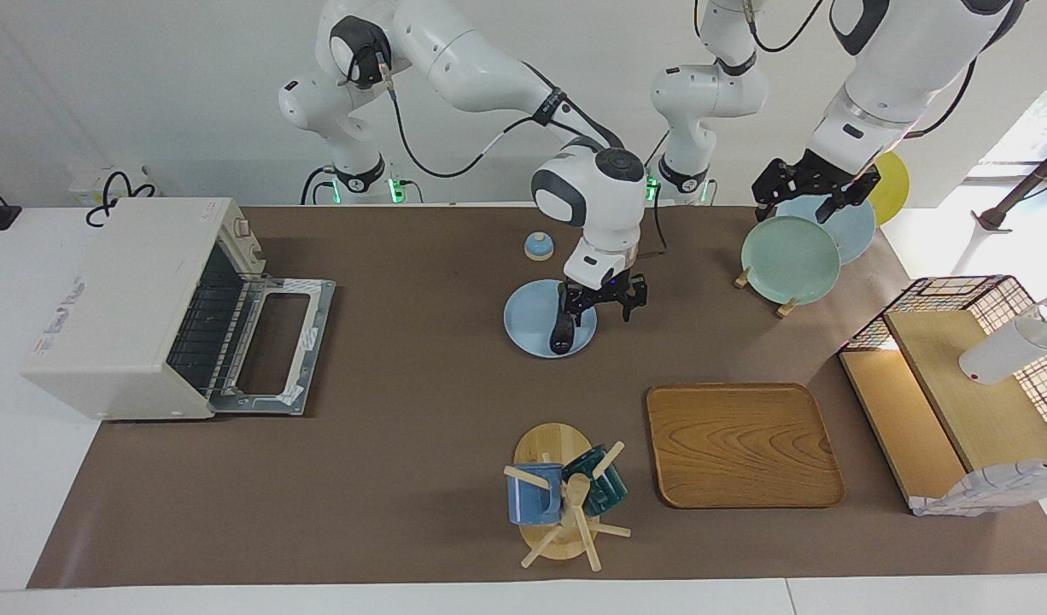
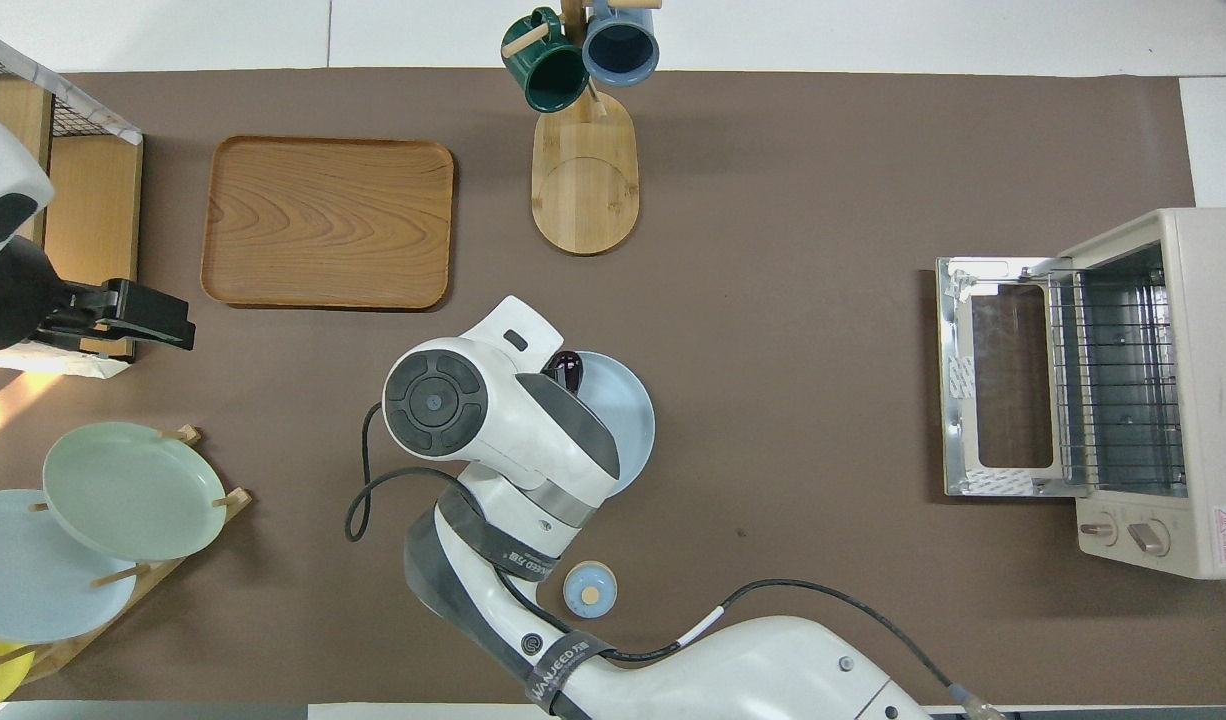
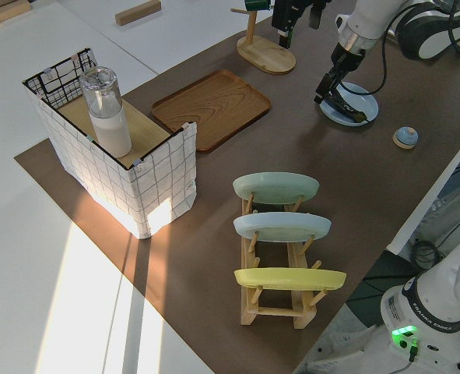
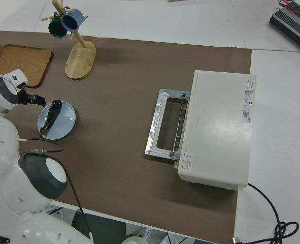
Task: Put eggplant into oven
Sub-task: 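Lift the plate with the eggplant using the right gripper, then carry the plate into the open oven with the right gripper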
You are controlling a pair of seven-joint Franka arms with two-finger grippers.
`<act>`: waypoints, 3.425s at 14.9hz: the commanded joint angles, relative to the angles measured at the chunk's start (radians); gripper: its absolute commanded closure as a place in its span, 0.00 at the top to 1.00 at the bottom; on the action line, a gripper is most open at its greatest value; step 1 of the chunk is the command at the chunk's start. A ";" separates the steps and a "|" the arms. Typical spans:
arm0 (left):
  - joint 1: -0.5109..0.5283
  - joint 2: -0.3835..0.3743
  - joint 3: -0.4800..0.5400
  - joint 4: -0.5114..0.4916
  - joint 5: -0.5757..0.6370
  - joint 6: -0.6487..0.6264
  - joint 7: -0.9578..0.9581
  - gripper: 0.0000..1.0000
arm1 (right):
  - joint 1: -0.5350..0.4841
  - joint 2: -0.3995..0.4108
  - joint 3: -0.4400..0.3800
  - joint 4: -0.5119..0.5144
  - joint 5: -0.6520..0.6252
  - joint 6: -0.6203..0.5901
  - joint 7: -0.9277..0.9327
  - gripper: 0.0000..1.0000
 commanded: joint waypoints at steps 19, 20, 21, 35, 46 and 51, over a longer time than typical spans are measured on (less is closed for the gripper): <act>-0.002 0.017 0.010 -0.052 0.056 0.112 0.042 1.00 | -0.054 -0.143 -0.016 -0.048 -0.157 -0.438 -0.182 0.00; 0.000 0.015 0.010 -0.051 0.056 0.107 0.042 1.00 | -0.096 -0.197 -0.016 -0.092 -0.156 -0.448 -0.241 0.00; -0.001 0.015 0.010 -0.052 0.056 0.101 0.041 1.00 | -0.147 -0.263 -0.016 -0.169 -0.157 -0.436 -0.312 0.00; 0.006 -0.003 0.004 -0.049 0.056 0.067 0.033 1.00 | -0.767 -0.673 -0.016 -0.754 -0.159 -0.083 -1.120 0.00; 0.061 -0.003 -0.041 -0.055 0.056 0.073 0.038 1.00 | -0.856 -0.699 -0.016 -0.840 -0.160 -0.026 -1.167 0.35; 0.063 -0.003 -0.038 -0.055 0.056 0.072 0.036 1.00 | -0.804 -0.681 0.000 -0.704 -0.145 -0.151 -1.159 0.47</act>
